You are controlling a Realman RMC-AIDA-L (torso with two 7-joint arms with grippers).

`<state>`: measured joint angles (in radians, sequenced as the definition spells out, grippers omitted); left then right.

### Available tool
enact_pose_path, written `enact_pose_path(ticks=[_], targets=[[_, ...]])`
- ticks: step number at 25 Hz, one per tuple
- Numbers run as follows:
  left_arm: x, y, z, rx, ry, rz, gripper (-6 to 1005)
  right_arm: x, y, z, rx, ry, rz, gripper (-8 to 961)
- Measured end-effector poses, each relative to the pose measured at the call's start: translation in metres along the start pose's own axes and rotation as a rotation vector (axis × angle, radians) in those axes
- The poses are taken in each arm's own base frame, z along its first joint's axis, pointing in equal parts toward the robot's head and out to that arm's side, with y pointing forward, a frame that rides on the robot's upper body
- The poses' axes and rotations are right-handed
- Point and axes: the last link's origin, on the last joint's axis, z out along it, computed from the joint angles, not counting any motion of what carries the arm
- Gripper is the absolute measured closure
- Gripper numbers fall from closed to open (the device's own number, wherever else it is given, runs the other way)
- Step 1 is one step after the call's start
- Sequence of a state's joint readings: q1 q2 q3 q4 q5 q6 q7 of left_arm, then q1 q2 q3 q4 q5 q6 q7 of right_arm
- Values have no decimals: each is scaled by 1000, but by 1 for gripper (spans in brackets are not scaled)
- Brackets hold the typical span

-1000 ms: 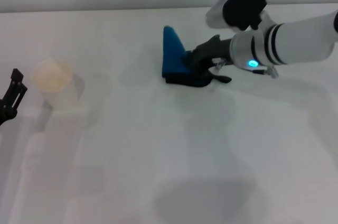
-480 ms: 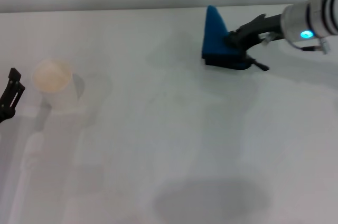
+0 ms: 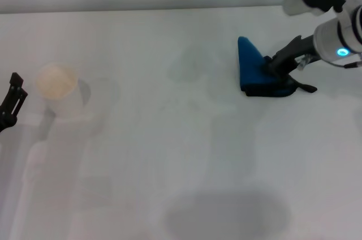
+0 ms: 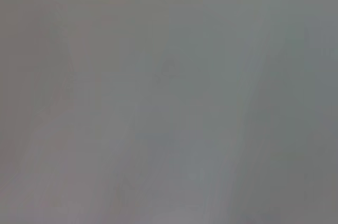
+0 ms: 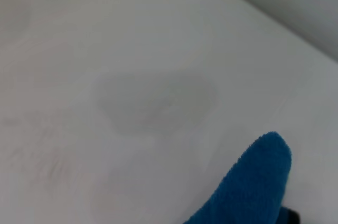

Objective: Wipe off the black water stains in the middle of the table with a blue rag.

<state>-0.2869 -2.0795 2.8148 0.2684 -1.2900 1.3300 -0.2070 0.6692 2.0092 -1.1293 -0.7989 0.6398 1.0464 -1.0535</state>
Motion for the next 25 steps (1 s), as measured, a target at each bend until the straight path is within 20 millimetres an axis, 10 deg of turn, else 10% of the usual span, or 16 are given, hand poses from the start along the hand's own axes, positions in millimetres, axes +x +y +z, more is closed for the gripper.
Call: enact_pose_path(ticks=[9,15,25], targets=[[0,1,0,-1,1,-5,122,5,10,5,-49,24,12,866],[0,1,0,-1,1,-5,123,4,13,2,-73,-44,50,651],[-1,3,1,-2,-6,-8,125,-5,-6,-39,-162,-561,336,411]])
